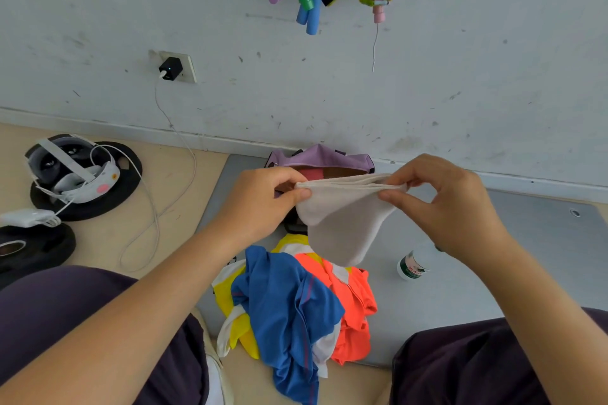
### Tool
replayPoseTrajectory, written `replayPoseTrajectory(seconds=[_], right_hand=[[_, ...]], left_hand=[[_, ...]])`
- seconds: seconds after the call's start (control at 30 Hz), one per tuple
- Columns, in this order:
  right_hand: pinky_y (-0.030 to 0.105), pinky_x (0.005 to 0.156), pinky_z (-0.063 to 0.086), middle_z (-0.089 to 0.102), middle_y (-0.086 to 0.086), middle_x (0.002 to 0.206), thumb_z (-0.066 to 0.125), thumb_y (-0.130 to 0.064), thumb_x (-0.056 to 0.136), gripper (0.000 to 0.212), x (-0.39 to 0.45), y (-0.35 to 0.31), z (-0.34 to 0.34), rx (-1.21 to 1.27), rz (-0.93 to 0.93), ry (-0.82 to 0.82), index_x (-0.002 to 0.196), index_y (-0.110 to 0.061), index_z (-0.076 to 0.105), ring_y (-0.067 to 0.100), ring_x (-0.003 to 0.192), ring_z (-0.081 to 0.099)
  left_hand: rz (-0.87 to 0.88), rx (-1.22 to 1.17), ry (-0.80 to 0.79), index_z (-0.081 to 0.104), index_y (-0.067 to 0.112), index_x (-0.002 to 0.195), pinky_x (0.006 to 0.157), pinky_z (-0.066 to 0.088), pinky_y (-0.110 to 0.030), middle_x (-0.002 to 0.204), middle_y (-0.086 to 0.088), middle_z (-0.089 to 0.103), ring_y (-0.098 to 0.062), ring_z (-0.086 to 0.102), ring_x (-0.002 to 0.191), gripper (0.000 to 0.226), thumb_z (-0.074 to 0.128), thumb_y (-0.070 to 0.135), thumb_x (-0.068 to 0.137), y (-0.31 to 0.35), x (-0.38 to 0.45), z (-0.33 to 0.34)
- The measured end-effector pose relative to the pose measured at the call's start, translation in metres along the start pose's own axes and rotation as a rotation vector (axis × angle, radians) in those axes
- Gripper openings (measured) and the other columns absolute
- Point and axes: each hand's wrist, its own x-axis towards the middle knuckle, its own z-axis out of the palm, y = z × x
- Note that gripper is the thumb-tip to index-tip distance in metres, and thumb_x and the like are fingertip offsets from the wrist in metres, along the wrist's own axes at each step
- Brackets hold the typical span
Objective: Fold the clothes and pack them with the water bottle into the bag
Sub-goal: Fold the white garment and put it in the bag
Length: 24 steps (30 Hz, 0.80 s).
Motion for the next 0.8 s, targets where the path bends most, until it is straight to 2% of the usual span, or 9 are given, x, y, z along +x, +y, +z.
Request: replayPoseTrajectory(seconds=[0.17,0.3,0.37,0.43,0.5,0.53,0.6,0.67,0.8], right_hand=[[0.001,0.074,0.035,0.058,-0.011,0.081,0.075,-0.011,0.082,0.028,0.001,0.005,0.001,-0.061,0.038,-0.109,0.107,-0.017,0.066,0.002,0.086,0.052],[0.010,0.075,0.042,0.061,-0.004,0.088,0.070,-0.013,0.087,0.006,0.000,0.004,0.000,0.007,0.086,-0.207,0.090,-0.018,0.066,0.007,0.083,0.056],[0.009,0.061,0.043,0.062,-0.013,0.083,0.062,-0.018,0.093,0.001,-0.001,0.001,0.000,0.229,0.199,-0.258,0.093,-0.019,0.063,0.001,0.070,0.056],[0.005,0.044,0.036,0.055,-0.022,0.064,0.055,-0.022,0.098,0.008,-0.002,0.000,0.002,0.405,0.275,-0.269,0.092,-0.017,0.057,-0.003,0.052,0.050],[0.005,0.040,0.033,0.051,-0.022,0.059,0.053,-0.029,0.097,0.015,-0.001,-0.002,0.004,0.524,0.317,-0.207,0.089,-0.016,0.053,-0.001,0.053,0.050],[0.007,0.043,0.035,0.052,-0.020,0.062,0.053,-0.034,0.095,0.019,-0.001,-0.003,0.004,0.574,0.329,-0.162,0.089,-0.017,0.052,0.002,0.058,0.051],[0.022,0.055,0.044,0.053,-0.010,0.070,0.056,-0.043,0.092,0.026,0.000,-0.001,0.004,0.634,0.329,-0.073,0.090,-0.017,0.054,0.008,0.066,0.050],[0.035,0.064,0.047,0.056,-0.005,0.075,0.058,-0.044,0.093,0.027,0.001,0.001,0.003,0.664,0.344,0.000,0.092,-0.017,0.056,0.012,0.072,0.052],[0.035,0.074,0.052,0.072,0.007,0.097,0.061,-0.048,0.089,0.036,0.002,0.005,0.008,0.950,0.426,-0.043,0.101,-0.015,0.069,0.019,0.090,0.065]], left_hand=[[-0.001,-0.151,-0.002,0.068,0.022,0.098,0.073,0.045,-0.013,0.088,0.015,0.068,0.000,0.062,0.081,0.008,0.063,0.019,0.094,0.000,0.003,-0.002],[-0.004,-0.198,-0.136,0.055,0.031,0.094,0.061,0.036,-0.008,0.069,0.028,0.055,0.006,0.050,0.064,0.011,0.050,0.025,0.101,0.003,0.002,-0.003],[-0.022,-0.205,-0.165,0.053,0.030,0.095,0.058,0.035,-0.011,0.066,0.025,0.053,0.004,0.046,0.060,0.010,0.046,0.030,0.102,0.003,0.002,-0.003],[-0.026,-0.265,-0.122,0.055,0.027,0.097,0.059,0.037,-0.013,0.071,0.021,0.057,0.003,0.049,0.063,0.011,0.048,0.032,0.102,0.007,0.000,-0.003],[-0.076,-0.498,-0.061,0.062,0.029,0.096,0.061,0.044,-0.014,0.080,0.017,0.064,0.000,0.059,0.072,0.011,0.055,0.037,0.097,0.015,-0.001,-0.005],[-0.127,-0.681,-0.094,0.066,0.030,0.096,0.064,0.048,-0.016,0.088,0.014,0.069,-0.004,0.064,0.079,0.014,0.061,0.042,0.091,0.018,-0.002,-0.008],[-0.199,-0.919,-0.324,0.074,0.032,0.100,0.072,0.055,-0.023,0.103,0.006,0.074,-0.013,0.070,0.096,0.033,0.074,0.055,0.076,0.021,-0.007,-0.014],[-0.223,-0.825,-0.525,0.077,0.035,0.100,0.076,0.057,-0.025,0.106,0.004,0.075,-0.015,0.071,0.100,0.039,0.082,0.054,0.065,0.021,-0.013,-0.012],[-0.301,-0.763,-0.363,0.078,0.029,0.096,0.079,0.058,-0.024,0.108,0.000,0.075,-0.016,0.071,0.100,0.023,0.076,0.030,0.074,0.019,-0.014,0.001]])
